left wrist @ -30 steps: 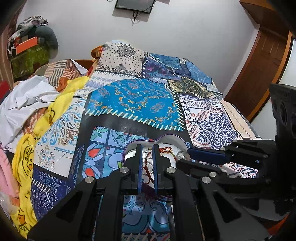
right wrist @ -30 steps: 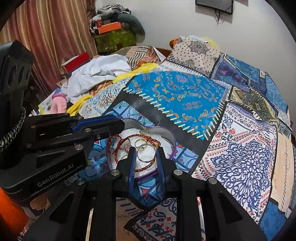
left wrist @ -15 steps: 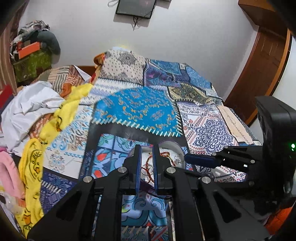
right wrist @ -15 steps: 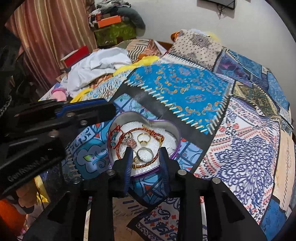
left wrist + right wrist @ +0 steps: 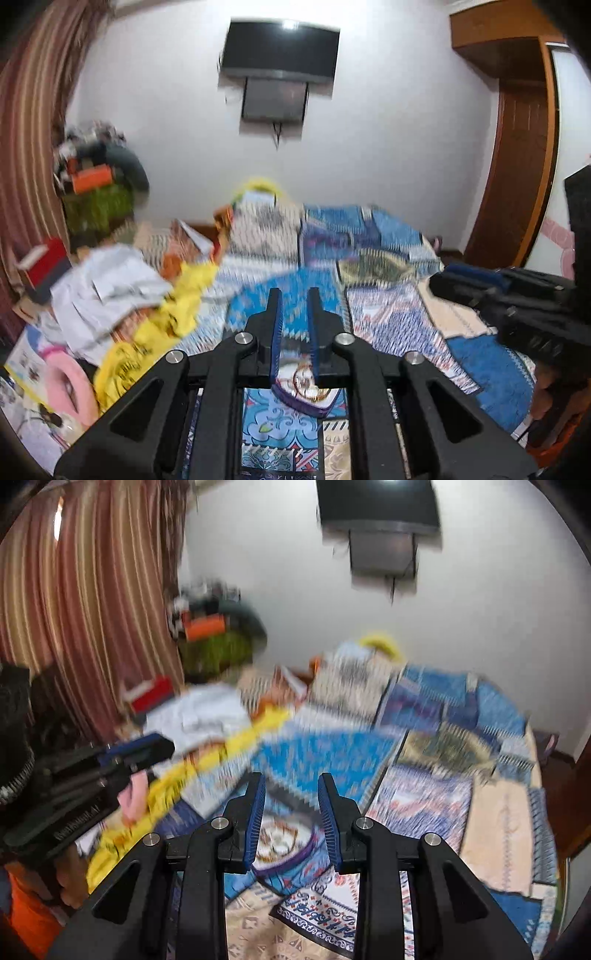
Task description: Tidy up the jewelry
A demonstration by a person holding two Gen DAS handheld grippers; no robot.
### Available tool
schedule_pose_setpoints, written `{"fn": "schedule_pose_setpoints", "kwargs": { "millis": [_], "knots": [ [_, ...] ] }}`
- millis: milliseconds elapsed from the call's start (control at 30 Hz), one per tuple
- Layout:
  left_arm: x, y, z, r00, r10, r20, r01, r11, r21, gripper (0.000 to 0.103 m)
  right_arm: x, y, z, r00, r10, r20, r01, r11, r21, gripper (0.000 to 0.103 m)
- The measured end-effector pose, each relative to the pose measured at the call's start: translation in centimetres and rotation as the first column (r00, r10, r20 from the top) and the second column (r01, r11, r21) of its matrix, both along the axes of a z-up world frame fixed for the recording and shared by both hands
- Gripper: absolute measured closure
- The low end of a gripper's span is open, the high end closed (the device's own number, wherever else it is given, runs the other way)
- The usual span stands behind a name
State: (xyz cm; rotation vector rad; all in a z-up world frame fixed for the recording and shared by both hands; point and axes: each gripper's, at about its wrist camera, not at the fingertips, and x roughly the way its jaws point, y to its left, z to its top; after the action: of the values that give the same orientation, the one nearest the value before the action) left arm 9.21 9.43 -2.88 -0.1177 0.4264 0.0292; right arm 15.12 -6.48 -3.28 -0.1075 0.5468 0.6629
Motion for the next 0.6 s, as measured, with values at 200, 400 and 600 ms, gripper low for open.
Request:
{"fn": "schedule_pose_setpoints", "kwargs": {
  "millis": [200,400,600],
  "knots": [
    [-5.2,-2.2,3.9,0.988,0.037,0.151,-0.045,0.997,0.054,0.067,-5.7,-2.6,4.7,0.985,-0.039,0.166,0.020,0.993,0.118,0.076],
    [-9.7,-4.3,5.9,0.961,0.081,0.265,-0.111,0.989,0.101,0.019,-10.6,-4.1,6.4,0.951,-0.113,0.286,0.062,0.982,0.181,0.042],
    [-12.5,-5.4,6.2,0.940,0.124,0.318,-0.168,0.979,0.116,0.001,-12.1,-4.8,6.5,0.919,-0.198,0.341,0.132,0.969,0.209,0.015]
  ]
}}
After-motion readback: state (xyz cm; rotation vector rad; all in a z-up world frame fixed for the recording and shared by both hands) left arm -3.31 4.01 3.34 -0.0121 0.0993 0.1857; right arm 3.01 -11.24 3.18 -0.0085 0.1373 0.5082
